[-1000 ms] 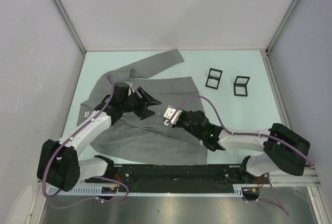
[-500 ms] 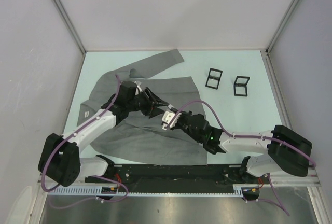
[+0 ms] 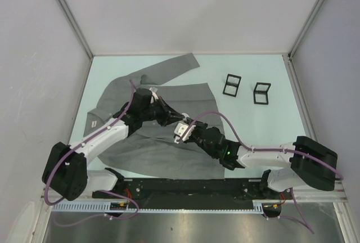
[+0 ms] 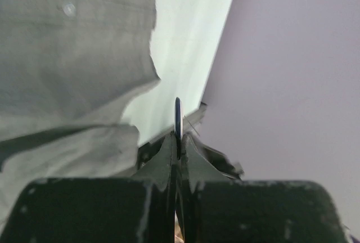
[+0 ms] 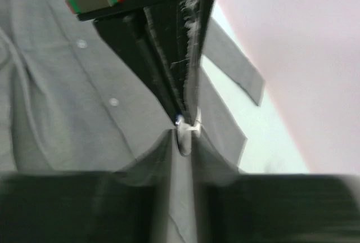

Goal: Remove the brooch from the garment

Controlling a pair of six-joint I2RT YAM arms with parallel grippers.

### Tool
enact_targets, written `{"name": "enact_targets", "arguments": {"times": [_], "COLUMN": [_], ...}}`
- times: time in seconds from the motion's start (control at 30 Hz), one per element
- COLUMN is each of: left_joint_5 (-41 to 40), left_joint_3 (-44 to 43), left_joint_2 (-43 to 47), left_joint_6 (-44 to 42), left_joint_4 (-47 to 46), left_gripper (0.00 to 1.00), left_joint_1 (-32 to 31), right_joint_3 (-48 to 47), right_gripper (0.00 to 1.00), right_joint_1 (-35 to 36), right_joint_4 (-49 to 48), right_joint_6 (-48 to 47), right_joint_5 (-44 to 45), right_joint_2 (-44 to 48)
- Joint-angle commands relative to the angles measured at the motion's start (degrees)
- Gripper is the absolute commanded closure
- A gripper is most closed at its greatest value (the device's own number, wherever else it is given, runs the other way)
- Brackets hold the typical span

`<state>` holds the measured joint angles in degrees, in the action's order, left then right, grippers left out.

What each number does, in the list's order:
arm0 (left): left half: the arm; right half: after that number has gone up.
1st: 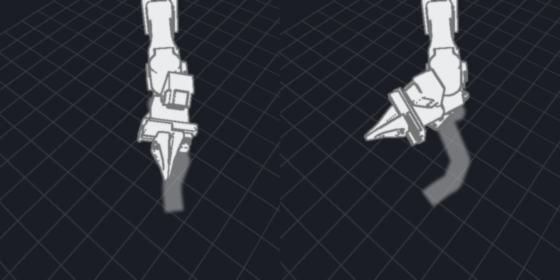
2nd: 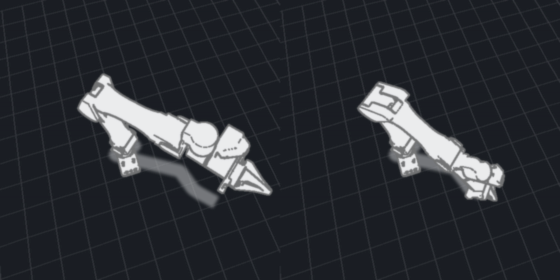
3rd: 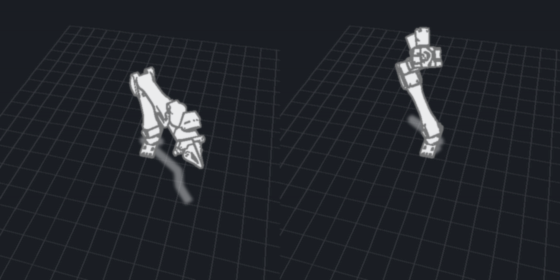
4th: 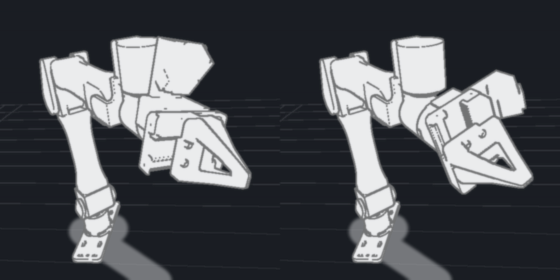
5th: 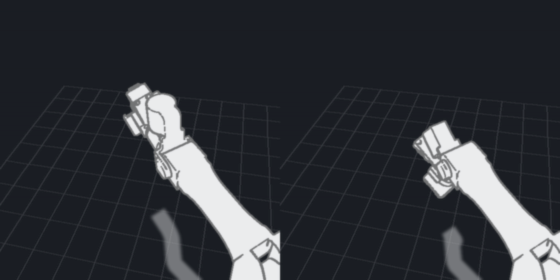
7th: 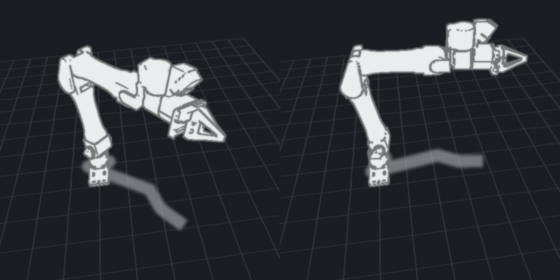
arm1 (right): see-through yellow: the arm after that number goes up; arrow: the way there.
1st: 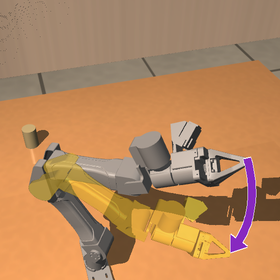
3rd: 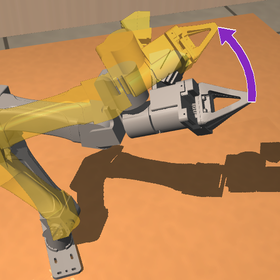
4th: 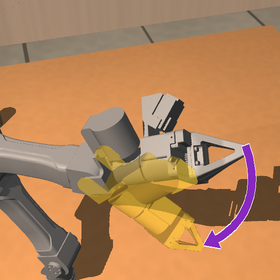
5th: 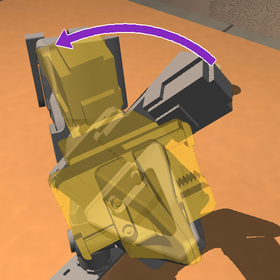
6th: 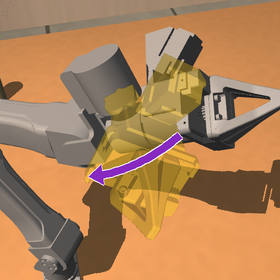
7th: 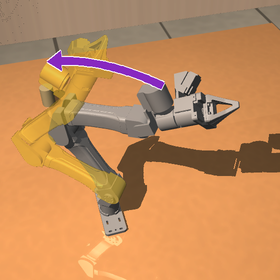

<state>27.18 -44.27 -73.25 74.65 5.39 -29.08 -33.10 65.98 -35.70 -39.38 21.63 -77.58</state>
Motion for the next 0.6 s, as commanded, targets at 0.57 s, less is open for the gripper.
{"name": "enact_targets", "arguments": {"times": [0.57], "left_joint_5": [4.10], "left_joint_3": [9.55], "left_joint_2": [11.11], "left_joint_6": [-35.11], "left_joint_4": [-22.42], "left_gripper": [1.00], "left_joint_1": [-0.27], "right_joint_3": [-2.05], "right_gripper": [0.22], "right_joint_1": [-17.52], "right_joint_4": [32.81], "right_joint_6": [69.07], "right_joint_5": [-32.32], "right_joint_2": [20.19]}}
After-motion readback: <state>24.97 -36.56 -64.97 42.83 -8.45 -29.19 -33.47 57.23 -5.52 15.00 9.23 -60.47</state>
